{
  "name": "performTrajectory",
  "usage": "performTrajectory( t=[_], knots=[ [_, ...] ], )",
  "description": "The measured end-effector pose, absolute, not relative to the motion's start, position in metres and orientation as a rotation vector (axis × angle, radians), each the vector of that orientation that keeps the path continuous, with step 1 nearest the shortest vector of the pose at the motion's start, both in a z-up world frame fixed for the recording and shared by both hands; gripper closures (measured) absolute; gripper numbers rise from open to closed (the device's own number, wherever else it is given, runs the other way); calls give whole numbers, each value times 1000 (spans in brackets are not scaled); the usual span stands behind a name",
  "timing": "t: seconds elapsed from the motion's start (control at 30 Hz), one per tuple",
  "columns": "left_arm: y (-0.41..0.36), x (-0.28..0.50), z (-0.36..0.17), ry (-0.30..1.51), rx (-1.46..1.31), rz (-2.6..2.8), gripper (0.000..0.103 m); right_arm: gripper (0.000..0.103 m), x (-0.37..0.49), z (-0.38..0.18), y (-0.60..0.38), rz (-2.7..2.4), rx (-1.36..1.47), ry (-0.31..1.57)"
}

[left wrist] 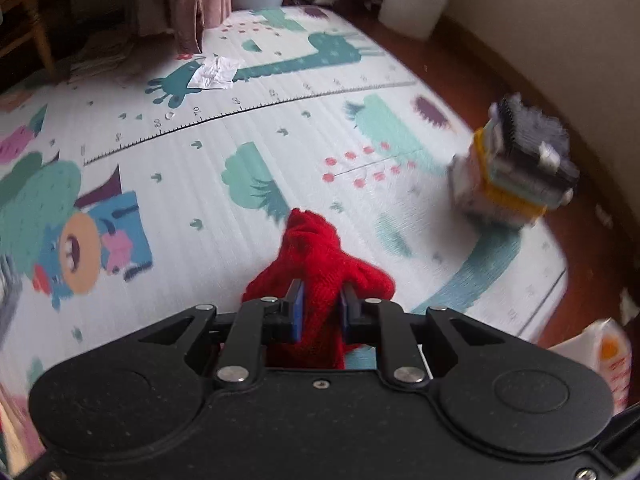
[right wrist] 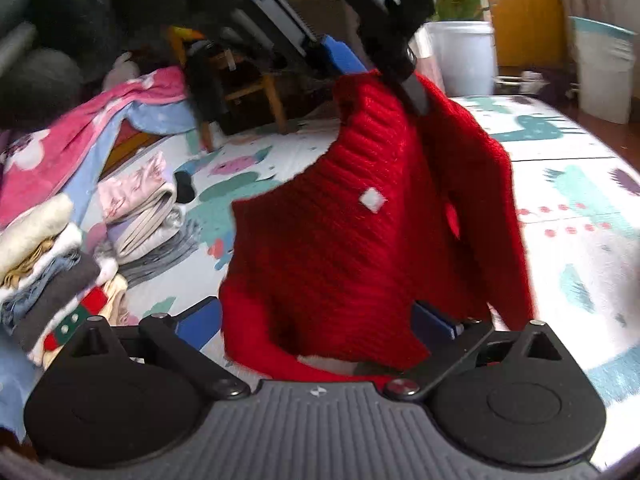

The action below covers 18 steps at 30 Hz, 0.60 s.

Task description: Fold clothes

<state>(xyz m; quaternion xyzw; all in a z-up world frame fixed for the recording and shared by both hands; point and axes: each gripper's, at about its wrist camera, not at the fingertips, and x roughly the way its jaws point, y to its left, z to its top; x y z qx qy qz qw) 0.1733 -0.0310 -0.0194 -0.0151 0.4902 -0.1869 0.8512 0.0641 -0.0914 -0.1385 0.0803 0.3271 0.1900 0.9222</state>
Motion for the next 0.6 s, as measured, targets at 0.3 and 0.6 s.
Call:
performTrajectory(
  t=[0.3,0.6],
  knots=[
    [-34,136,-5,1015,-224,-368,88,2,8,-127,-69,226,56,617],
    [-14,132,1,995,-312,-378,88,78,4,-137,-97,296,27,620]
  ],
)
